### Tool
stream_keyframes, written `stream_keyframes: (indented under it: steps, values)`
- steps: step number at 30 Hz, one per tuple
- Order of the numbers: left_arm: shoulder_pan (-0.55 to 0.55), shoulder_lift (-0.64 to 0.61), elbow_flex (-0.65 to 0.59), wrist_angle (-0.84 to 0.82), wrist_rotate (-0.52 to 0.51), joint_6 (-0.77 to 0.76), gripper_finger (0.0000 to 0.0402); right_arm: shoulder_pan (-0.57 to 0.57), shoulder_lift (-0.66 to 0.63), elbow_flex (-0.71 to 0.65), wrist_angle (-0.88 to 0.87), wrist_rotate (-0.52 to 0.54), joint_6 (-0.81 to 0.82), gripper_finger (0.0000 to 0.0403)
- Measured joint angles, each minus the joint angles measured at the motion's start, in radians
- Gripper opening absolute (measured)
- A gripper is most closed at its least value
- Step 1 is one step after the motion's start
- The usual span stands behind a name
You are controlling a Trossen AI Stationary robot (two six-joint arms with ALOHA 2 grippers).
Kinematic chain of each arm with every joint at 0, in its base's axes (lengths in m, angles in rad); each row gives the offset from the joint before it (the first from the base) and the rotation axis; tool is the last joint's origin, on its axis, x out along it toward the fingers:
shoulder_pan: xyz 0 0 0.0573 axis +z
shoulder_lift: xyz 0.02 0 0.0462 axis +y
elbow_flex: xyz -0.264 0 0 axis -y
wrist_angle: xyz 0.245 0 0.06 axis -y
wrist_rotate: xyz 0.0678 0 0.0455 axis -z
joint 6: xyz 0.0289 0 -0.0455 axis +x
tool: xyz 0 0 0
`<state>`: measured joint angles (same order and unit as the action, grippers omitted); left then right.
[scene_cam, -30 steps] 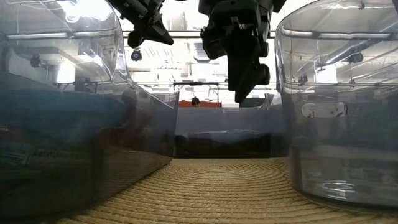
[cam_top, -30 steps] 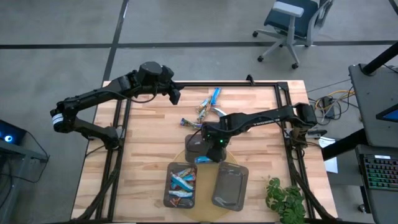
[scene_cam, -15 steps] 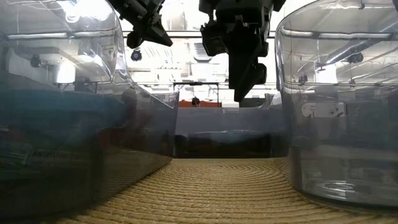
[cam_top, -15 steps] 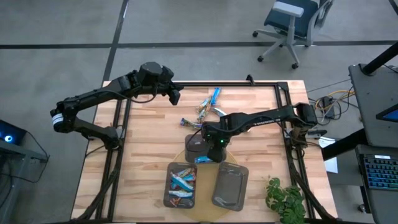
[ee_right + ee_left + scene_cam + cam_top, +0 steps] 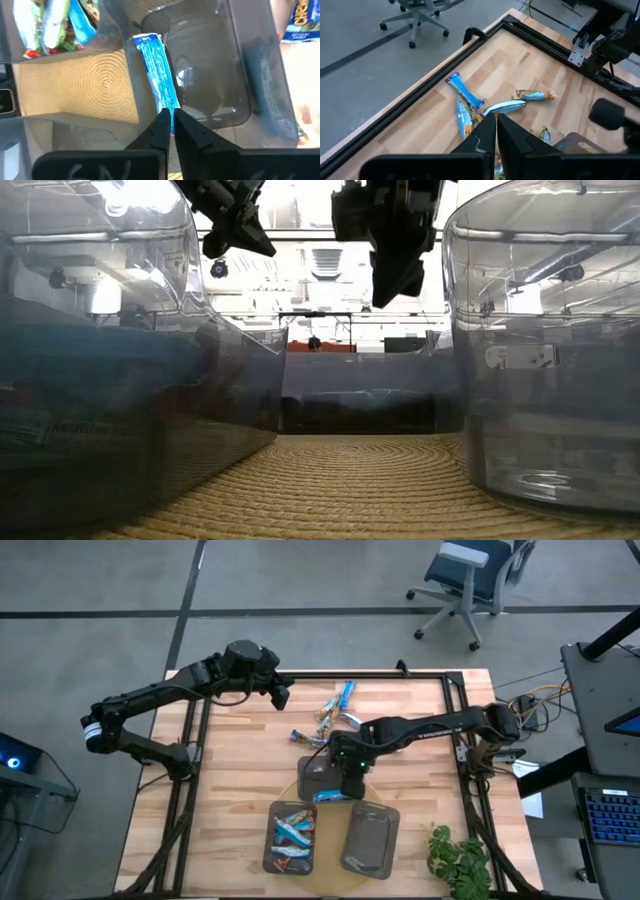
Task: Pick and place Granola Bars by type
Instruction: Put the bottom blue granola bar into the top black bin
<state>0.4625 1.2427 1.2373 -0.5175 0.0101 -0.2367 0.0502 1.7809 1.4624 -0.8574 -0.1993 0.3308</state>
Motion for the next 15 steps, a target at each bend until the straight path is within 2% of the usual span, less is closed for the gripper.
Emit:
stream_keyframes:
  steps: [5,15]
  values:
    - [-0.001,-0.020,0.000,-0.001,0.007,0.031,0.0000,0.003,-0.076,-0.001,-0.002,0.077,-0.019,0.0009]
    - [-0.011,-0.093,0.000,0.002,0.085,0.097,0.0000,-0.008,-0.339,-0.008,0.002,0.192,-0.055,0.0009]
